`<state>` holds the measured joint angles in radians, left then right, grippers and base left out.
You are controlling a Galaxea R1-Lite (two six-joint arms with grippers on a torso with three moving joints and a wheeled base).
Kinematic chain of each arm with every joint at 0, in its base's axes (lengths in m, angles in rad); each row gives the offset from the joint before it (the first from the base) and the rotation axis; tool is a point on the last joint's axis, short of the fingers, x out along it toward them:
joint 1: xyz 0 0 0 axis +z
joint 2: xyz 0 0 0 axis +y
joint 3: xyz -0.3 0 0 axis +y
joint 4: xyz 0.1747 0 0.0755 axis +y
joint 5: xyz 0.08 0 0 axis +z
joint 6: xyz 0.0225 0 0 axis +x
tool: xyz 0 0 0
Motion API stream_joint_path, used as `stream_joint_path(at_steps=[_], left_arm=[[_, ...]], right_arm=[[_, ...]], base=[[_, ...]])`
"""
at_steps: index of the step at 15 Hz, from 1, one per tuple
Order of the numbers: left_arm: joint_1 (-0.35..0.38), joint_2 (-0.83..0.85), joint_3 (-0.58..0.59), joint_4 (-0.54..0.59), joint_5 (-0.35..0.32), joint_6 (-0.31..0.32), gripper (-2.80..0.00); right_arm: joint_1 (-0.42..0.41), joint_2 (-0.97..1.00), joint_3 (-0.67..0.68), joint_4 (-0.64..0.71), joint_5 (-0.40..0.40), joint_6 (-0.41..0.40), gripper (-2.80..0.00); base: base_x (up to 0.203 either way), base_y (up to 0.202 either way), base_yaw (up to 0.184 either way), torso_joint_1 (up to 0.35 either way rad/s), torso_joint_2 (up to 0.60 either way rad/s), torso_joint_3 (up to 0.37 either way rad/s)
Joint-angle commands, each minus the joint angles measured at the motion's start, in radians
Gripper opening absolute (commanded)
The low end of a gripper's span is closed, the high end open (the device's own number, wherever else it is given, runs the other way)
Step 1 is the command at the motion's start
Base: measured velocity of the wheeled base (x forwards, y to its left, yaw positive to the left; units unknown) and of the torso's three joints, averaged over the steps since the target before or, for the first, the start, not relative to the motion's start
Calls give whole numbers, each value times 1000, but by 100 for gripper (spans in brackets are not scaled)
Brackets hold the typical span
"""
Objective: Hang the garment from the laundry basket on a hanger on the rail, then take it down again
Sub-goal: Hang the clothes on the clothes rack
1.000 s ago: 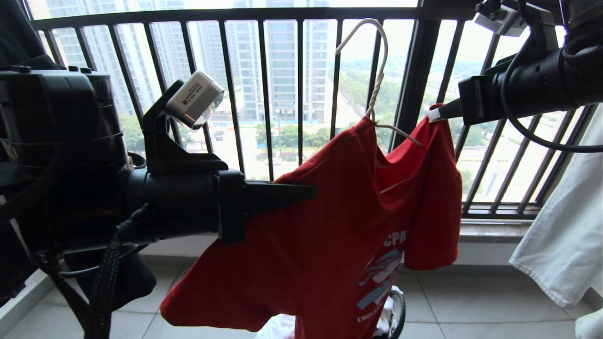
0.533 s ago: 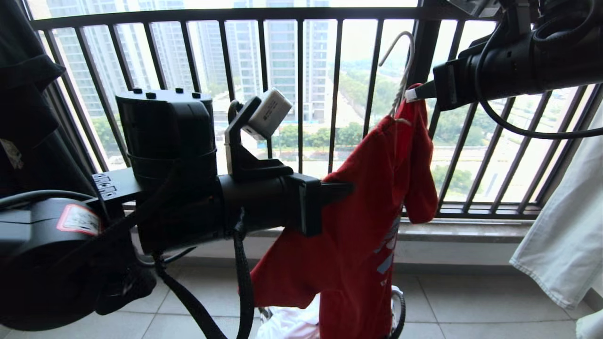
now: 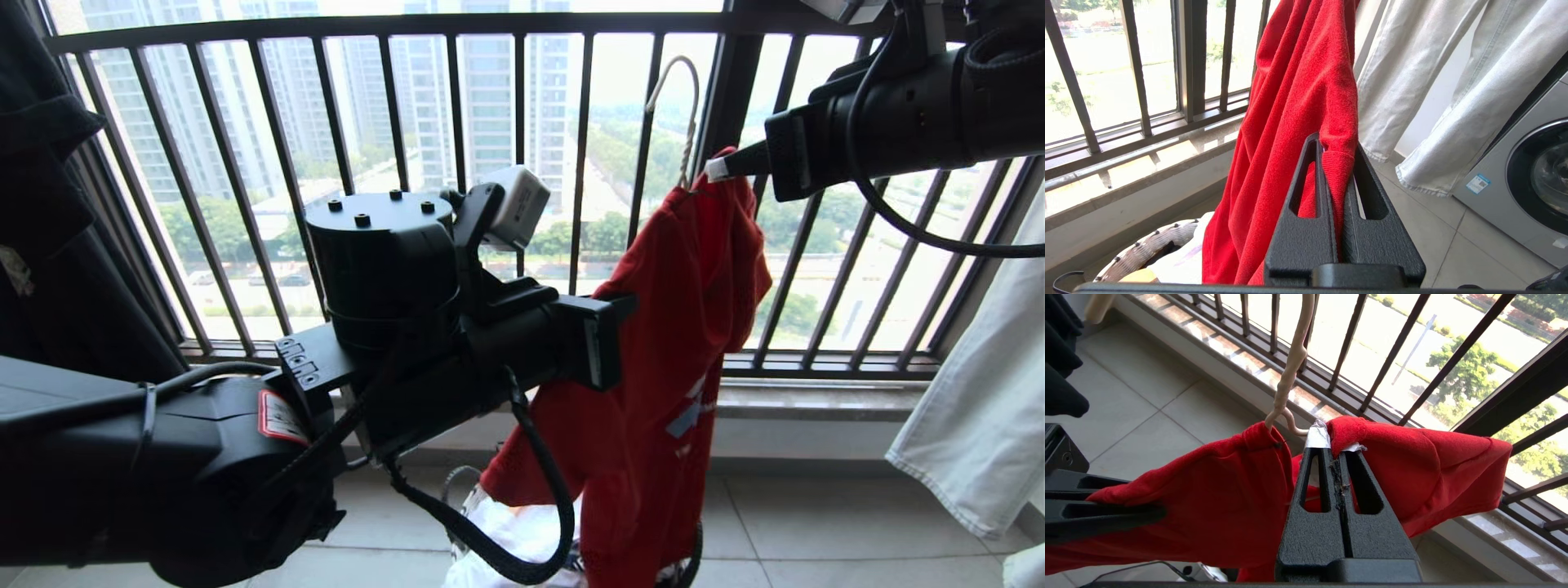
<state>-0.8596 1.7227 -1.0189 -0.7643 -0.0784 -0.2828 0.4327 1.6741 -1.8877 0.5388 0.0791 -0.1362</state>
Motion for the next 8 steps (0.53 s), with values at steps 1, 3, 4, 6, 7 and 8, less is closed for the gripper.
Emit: stream_joint_path(at_steps=[1,3,4,6,7,8], left_arm=[[-3,22,0,-7,2,-1,-280],[-15,30,10,-67,6,-3,-280],[-25,43,18,-115,24,-2,-280],[-46,65,20,-181,73,-1,-280],[-52,80,19,-222,95,4,-280],[-53,83,19,-229,99,10,-280]], right_arm=[[17,-26,9,1,0,-2,-280],[42,-28,4,-21,0,-30,-280],[56,-28,5,-35,1,-52,-280],[77,-35,10,-37,1,-62,-280],[87,-41,21,-37,1,-62,-280],[90,-45,26,-37,0,-62,-280]], base=[[0,0,0,0,0,0],[0,0,0,0,0,0],[0,0,0,0,0,0],[0,0,0,0,0,0],[0,0,0,0,0,0],[0,0,0,0,0,0]])
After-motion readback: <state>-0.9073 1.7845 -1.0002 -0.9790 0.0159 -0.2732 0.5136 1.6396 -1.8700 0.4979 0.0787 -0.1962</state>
